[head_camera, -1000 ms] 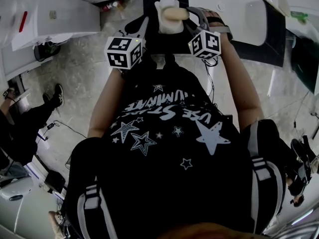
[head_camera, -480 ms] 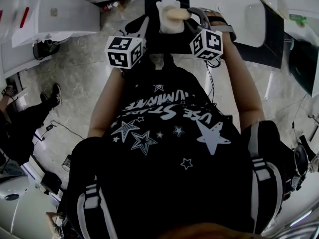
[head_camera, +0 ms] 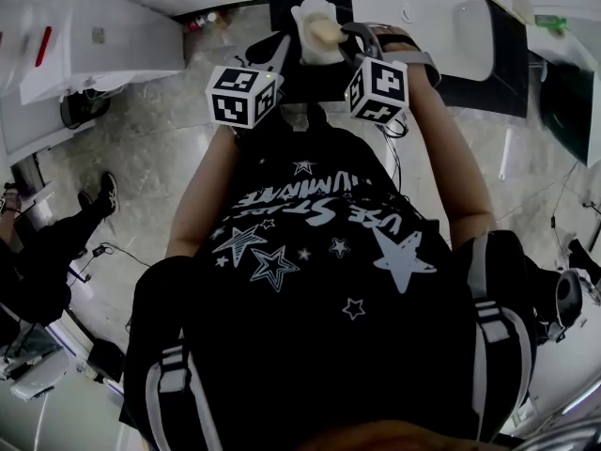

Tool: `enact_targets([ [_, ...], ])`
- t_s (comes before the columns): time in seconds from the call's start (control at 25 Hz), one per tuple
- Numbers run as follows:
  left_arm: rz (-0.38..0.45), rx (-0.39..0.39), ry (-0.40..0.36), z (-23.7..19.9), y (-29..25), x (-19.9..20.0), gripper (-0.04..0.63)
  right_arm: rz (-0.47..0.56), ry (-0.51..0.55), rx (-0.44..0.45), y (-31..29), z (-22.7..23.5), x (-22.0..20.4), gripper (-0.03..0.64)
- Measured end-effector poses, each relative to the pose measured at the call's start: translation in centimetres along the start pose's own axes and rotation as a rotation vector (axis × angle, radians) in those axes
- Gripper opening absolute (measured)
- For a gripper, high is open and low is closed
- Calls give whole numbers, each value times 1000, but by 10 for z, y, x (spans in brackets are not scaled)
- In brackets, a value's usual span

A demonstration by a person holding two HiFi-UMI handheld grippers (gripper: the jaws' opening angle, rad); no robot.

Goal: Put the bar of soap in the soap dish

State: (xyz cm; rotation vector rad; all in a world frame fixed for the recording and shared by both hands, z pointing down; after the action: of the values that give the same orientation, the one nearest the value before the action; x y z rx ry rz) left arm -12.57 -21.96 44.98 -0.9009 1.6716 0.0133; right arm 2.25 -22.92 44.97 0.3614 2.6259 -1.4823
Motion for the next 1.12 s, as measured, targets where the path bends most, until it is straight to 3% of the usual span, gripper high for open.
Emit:
enact_targets([
  [0.32,-6,-45,-14,6,-9,7,18,65,-128,56,6,-5,6,121],
  [0.6,-4,-47,-16,10,-11,5,17,121,-251,16,12,-2,4,121],
  [0.8,31,-5,-12,13,-4,7,17,219,-391,-14,26,1,-4,121],
  [1.04,73,85,-12,28,7,19,17,347,-480,-13,40,9,-13,120],
  [1.12,78,112,-9,37,9,18,17,389,-493,-15,43,8,-16,71],
])
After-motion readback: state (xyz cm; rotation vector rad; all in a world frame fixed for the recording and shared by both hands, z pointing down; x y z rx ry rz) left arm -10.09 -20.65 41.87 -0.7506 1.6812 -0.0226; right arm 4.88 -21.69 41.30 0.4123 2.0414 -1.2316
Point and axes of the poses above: the fingertips, and each gripper's own axes: y backward along the fingers, z to its right, x out of its top, the point moved 6 cm from there along y, backward along the fingers, and after that the axes turned 3 degrees about -z, right-handed, at the moved point
